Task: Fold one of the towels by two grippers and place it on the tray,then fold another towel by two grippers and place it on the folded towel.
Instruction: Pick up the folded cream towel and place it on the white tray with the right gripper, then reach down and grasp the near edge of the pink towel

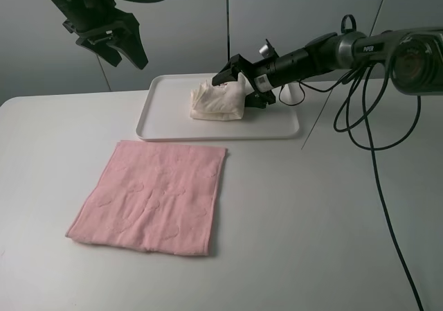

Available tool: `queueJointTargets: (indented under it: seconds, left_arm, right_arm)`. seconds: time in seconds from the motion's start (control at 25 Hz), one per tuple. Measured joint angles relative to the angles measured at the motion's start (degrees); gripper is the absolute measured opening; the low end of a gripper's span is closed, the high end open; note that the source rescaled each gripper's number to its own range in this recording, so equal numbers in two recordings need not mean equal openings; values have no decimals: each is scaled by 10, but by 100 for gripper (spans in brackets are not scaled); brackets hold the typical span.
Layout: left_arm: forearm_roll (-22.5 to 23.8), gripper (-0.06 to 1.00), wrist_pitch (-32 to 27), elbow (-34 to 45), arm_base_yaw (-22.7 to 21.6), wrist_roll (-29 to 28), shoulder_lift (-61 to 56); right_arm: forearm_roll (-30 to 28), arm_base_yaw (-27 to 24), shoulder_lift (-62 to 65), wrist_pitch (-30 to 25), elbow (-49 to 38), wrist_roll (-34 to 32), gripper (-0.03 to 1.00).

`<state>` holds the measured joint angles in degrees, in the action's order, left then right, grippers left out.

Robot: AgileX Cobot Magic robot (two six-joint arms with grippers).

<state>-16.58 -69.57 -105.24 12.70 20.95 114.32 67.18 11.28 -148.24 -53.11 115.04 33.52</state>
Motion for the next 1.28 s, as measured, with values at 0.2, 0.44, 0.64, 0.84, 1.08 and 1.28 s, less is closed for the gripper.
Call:
queueJointTargets:
  seconds: [0.2, 0.44, 0.64, 0.84, 1.08, 1.28]
  left_arm:
    - [0, 84, 0, 0, 0, -5, 0]
    - [0, 84, -1, 0, 0, -4, 0]
    - [0, 84, -1, 3, 0, -3, -2]
    - [22, 84, 1, 88, 0, -1, -55]
    - [72, 84, 38, 283, 0, 48, -175]
    - [109, 84, 89, 418, -1, 155, -251]
  right_arm:
    - [-187, -5, 106, 18, 0, -41, 100]
    - [-385, -6, 218, -35, 0, -68, 100]
    - [-481, -6, 268, -127, -3, -112, 100]
    - [-477, -2, 326, -119, -102, -119, 86]
    - [-467, 47, 433, -71, -334, -77, 83]
    - [-467, 138, 466, -47, -479, -28, 90]
